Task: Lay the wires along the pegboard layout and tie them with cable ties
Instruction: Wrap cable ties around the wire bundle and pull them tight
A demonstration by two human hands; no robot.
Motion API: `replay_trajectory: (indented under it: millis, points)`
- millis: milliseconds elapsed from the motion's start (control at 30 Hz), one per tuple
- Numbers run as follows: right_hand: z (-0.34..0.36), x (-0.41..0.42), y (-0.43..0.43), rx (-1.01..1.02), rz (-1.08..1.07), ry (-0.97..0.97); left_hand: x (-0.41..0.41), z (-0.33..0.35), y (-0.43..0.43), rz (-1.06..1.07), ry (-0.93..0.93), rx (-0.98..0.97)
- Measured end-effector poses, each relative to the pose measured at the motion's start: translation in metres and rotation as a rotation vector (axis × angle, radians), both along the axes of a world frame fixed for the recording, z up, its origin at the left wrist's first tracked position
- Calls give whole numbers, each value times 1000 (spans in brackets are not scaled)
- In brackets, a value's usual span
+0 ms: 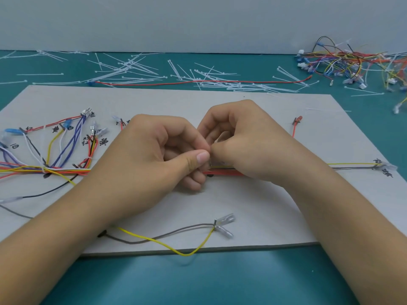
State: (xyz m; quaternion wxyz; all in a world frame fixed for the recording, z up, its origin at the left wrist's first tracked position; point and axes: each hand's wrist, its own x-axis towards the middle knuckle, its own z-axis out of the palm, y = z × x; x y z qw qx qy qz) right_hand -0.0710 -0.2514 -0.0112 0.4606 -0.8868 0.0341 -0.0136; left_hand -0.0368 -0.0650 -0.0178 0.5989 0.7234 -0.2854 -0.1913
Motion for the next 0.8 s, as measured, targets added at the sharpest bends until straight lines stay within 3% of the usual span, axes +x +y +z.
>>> replay_trajectory:
  millis: [233,433,800]
  points:
    - [0,-1,2,-3,0,1,-3,2,4,-57,33,-27]
    - [2,0,2,5,-7,14,2,-1,4,-87,-86,42]
    - [7,-3,3,28,-20,29,1,-1,1,-6,64,48]
